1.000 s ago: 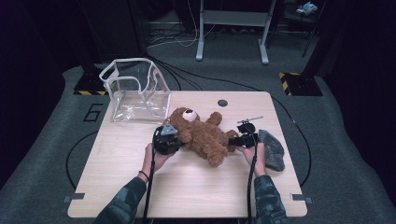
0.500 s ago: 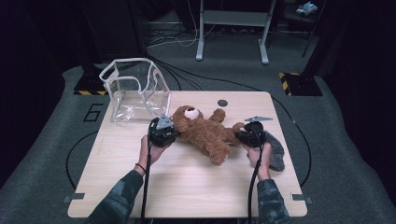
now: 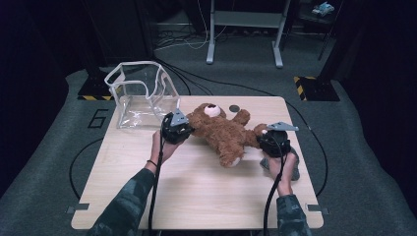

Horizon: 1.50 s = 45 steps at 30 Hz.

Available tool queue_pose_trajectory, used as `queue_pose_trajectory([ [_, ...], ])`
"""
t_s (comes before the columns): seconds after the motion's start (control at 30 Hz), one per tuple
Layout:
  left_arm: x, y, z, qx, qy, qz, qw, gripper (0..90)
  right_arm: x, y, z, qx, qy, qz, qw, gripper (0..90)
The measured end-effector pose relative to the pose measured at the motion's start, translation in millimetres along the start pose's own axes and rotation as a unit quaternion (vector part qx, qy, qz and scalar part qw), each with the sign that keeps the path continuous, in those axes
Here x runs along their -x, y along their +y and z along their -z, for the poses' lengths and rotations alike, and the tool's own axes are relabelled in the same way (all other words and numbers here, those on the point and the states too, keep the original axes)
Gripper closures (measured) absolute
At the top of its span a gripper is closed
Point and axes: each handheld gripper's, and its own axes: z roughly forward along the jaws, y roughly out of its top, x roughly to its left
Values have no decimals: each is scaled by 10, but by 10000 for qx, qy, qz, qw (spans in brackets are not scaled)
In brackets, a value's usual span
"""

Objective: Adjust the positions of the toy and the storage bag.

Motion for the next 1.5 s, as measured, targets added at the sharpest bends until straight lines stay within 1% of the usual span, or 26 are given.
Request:
queue_pose_trajectory([
  [0.27,-51,64,-101,-108,-46,30,9999,826,-106,-72,177,125,-142,86,9998,817],
  [0.37,-63,79,-131,-180,-27,-60,9998,827,-167,-122,233,154,-162,127,9997,818],
  [0.43,-75,70,-160,-231,-41,30,9997,827,-233,-154,273,174,-200,153,9995,819],
  [0.47,-89,66,-171,-264,-40,17,9996,828,-263,-165,289,158,-186,206,9995,819],
  [0.5,-97,59,-182,-281,-35,47,9996,827,-292,-183,304,161,-151,167,9996,819],
  [0.57,-120,42,-207,-344,-30,71,9994,827,-362,-222,315,133,-115,269,9995,820],
  [0.63,-144,18,-238,-456,-23,145,9989,827,-419,-269,298,72,-34,329,9994,821],
  [0.7,-157,-27,-280,-589,-1,166,9981,826,-490,-344,229,-62,115,360,9993,820],
  [0.73,-158,-49,-299,-594,-10,215,9980,826,-515,-377,189,-137,170,404,9989,819],
  [0.77,-168,-83,-321,-659,16,263,9975,824,-534,-404,162,-195,225,364,9989,819],
  [0.8,-191,-116,-346,-715,-3,371,9968,824,-550,-443,121,-253,291,382,9985,817],
  [0.87,-231,-160,-361,-823,-19,508,9953,818,-571,-494,75,-334,459,307,9979,814],
  [0.9,-243,-176,-370,-848,-32,574,9947,816,-569,-503,60,-353,550,357,9972,813],
  [1.0,-273,-221,-381,-961,-67,774,9923,796,-608,-516,48,-408,742,240,9961,808],
  [1.03,-279,-230,-380,-994,-32,849,9914,780,-615,-516,41,-422,775,250,9958,807],
  [1.07,-283,-239,-377,-980,-11,999,9902,744,-620,-520,36,-416,825,226,9955,805],
  [1.1,-299,-245,-357,-1017,3,1041,9893,708,-630,-523,33,-413,824,220,9955,803],
  [1.13,-310,-255,-344,-949,100,1219,9879,656,-633,-526,30,-417,830,227,9954,800],
  [1.17,-336,-266,-320,-978,54,1315,9865,572,-637,-531,29,-413,839,192,9954,798],
  [1.23,-343,-273,-282,-1083,101,1470,9831,437,-629,-542,21,-390,841,218,9955,793],
  [1.27,-350,-275,-257,-1041,53,1564,9822,375,-631,-551,20,-403,884,126,9952,792],
  [1.3,-348,-267,-229,-1034,84,1622,9813,328,-629,-560,15,-406,873,138,9953,788],
  [1.37,-325,-223,-185,-1018,89,1623,9814,270,-634,-572,0,-411,887,157,9951,785],
  [1.4,-312,-187,-156,-1008,109,1588,9821,256,-643,-576,-2,-418,897,131,9950,783],
  [1.43,-288,-148,-137,-952,89,1593,9826,243,-656,-574,-1,-432,927,96,9947,782],
  [1.5,-245,-51,-107,-911,25,1597,9830,195,-668,-568,-5,-419,928,168,9947,780],
])
